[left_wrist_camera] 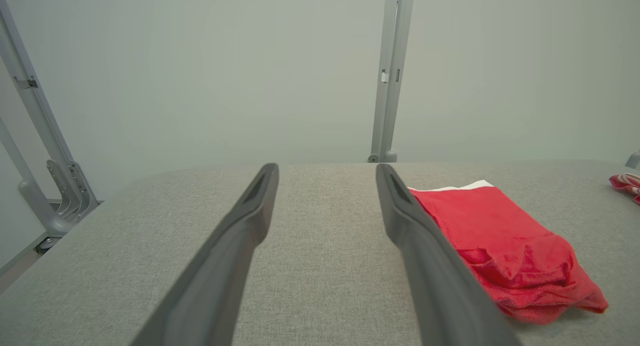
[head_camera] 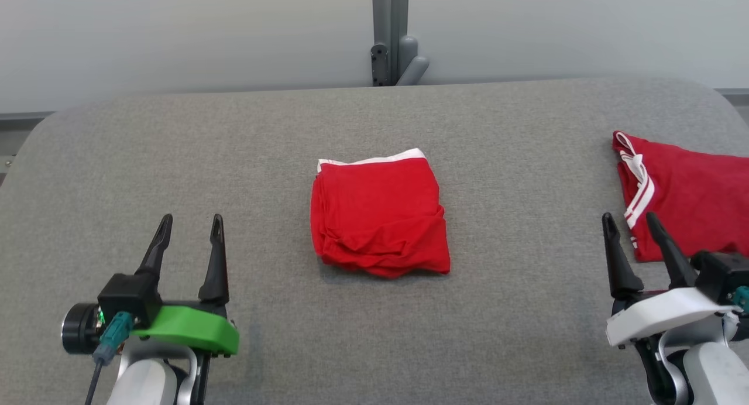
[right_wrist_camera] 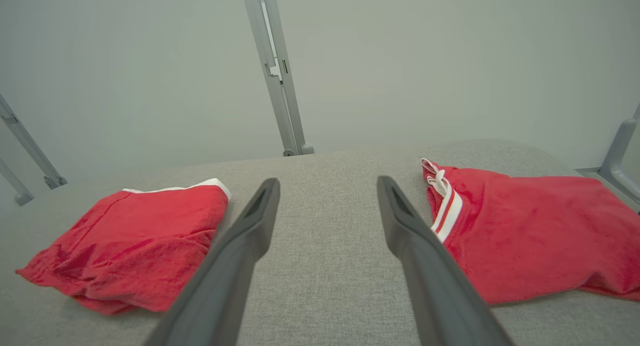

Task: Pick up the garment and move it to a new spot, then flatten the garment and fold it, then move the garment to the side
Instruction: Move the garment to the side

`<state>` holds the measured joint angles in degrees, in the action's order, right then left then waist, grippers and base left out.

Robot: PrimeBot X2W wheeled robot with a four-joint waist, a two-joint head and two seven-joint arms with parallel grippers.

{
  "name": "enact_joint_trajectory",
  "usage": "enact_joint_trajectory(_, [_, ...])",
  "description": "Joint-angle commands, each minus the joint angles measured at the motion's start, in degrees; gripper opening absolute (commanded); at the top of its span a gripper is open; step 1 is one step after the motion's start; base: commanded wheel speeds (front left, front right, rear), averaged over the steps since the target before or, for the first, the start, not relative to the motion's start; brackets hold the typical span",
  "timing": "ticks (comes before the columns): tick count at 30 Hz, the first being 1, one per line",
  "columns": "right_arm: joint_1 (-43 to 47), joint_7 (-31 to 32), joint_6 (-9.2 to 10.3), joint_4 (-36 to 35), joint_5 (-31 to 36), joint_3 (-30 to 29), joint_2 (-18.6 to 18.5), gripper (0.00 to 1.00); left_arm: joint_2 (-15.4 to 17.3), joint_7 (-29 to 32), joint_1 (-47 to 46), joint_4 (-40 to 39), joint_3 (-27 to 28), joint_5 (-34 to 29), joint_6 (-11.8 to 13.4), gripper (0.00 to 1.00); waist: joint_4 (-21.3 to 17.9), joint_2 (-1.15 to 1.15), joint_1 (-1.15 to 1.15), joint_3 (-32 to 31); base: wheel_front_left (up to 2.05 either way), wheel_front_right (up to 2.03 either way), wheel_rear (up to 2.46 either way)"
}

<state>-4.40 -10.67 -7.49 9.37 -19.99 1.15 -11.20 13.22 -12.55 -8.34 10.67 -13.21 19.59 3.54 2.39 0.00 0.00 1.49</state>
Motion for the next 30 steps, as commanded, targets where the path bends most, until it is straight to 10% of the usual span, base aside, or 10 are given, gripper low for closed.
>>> enact_joint_trajectory(1, [-1.14, 0.01, 0.01, 0.07, -0.12, -0.26, -0.48, 1.0, -0.35, -0.41, -1.44, -0.27, -0.19, -0.19, 0.18, 1.0, 1.95, 0.0, 0.0, 1.79, 0.0, 0.0, 0.0])
enact_joint_trajectory(30, [-21.75, 0.98, 0.01, 28.39, -13.12, 21.69, -3.79, 1.0, -9.19, -2.54, -10.84, 1.3, -0.25, -5.21, -4.37, 1.0, 18.43, 0.0, 0.0, 13.2, 0.0, 0.0, 0.0])
